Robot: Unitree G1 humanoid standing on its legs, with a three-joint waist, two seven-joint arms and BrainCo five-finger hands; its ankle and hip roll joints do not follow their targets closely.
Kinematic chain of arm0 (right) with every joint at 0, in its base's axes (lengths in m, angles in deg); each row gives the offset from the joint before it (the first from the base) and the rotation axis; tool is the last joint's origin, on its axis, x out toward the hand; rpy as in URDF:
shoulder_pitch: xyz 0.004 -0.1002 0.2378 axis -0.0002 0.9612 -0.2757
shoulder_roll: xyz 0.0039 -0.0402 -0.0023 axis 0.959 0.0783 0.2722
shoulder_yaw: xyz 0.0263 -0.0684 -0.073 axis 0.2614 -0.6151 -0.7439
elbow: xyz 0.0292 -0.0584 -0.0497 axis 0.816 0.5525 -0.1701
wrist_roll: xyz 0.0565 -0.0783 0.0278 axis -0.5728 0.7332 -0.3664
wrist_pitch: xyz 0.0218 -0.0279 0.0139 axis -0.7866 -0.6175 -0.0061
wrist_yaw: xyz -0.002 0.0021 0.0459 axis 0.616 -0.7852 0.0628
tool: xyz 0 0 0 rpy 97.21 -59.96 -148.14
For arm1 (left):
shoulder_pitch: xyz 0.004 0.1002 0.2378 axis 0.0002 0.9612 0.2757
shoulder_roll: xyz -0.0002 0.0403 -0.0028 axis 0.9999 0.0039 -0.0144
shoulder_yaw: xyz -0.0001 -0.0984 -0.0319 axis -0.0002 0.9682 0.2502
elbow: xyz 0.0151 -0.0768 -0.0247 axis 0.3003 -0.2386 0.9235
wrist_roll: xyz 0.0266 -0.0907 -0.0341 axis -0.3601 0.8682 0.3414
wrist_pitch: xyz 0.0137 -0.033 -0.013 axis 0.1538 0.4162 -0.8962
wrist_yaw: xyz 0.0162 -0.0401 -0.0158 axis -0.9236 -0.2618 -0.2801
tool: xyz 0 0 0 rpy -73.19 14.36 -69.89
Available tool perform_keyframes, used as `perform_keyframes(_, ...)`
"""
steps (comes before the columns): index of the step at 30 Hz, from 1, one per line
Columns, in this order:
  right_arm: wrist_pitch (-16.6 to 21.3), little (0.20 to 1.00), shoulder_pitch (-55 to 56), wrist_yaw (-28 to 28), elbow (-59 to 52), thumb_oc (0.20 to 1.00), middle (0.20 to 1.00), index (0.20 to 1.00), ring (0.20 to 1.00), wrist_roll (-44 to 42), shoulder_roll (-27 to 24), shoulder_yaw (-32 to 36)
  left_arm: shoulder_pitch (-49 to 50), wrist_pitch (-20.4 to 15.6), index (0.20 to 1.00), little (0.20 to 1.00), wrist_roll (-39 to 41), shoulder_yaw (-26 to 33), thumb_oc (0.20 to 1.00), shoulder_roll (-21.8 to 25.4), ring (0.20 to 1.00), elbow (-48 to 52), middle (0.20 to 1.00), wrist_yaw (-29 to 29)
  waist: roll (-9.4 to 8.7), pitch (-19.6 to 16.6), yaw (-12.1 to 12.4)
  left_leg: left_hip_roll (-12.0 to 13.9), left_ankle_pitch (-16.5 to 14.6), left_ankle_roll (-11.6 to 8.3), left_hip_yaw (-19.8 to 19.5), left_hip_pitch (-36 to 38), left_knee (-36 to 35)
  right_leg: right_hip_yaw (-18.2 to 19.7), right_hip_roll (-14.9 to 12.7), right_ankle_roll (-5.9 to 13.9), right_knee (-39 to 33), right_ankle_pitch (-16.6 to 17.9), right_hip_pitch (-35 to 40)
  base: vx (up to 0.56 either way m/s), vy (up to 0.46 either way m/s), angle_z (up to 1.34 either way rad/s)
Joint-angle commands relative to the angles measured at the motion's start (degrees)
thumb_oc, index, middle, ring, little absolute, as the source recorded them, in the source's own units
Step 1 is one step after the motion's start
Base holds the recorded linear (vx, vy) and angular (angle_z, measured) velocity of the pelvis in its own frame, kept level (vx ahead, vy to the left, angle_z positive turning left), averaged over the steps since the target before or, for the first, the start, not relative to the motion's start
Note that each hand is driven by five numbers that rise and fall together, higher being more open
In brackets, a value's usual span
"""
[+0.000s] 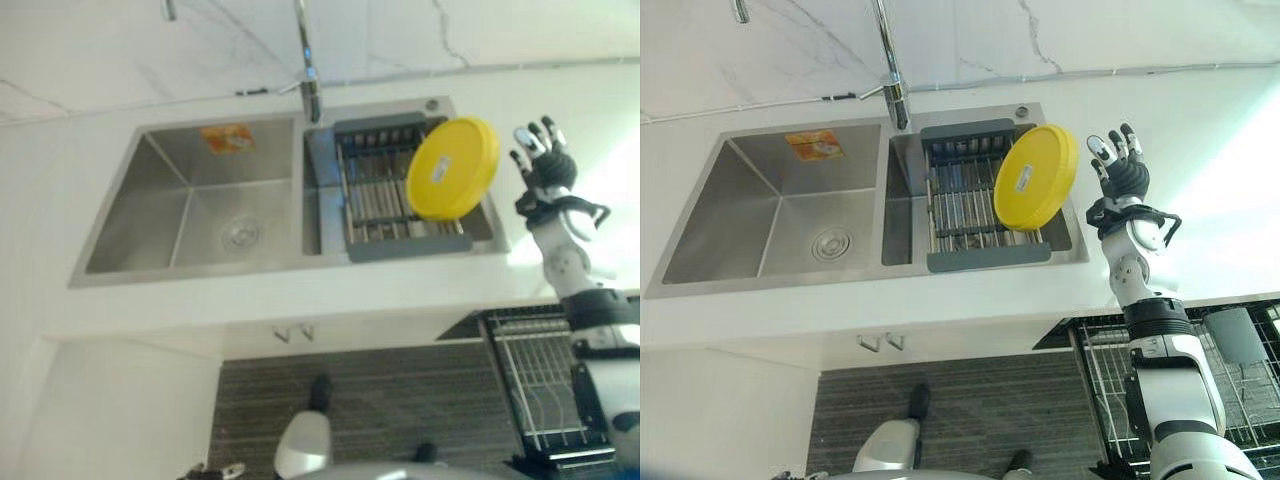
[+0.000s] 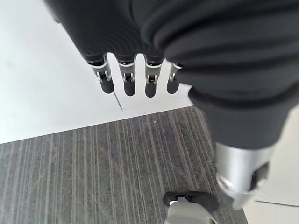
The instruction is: Place the dishes in the dishwasher.
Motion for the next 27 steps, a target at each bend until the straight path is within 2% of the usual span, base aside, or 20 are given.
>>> perform_keyframes(1,4.35,1.0,-4.2,-0.77,-0.11,1.0,1.0,1.0,1.0,-0.05,-1.33,0.37,0.83,0.54,1.0,1.0,-1.58,-4.94,1.0,3.28,1.0,-3.22,1.0,-1.12,0.55,-3.65,1.06,3.76,-3.42,-0.71,3.29,-6.04,7.33,-0.06,-7.38,2.72,9.97,-7.14,0.18,0.0,0.0,0.0)
perform_keyframes(27,3.88,1.0,-1.82,-1.77,-4.85,1.0,1.0,1.0,1.0,-1.46,4.78,-2.83,0.92,0.26,1.0,1.0,-2.08,-3.8,1.0,3.34,1.0,-2.4,1.0,-1.51,-0.07,-3.32,1.11,5.12,-2.31,-1.0,5.35,-8.15,8.34,0.43,-7.48,3.66,8.89,-6.72,0.64,0.0,0.001,0.0)
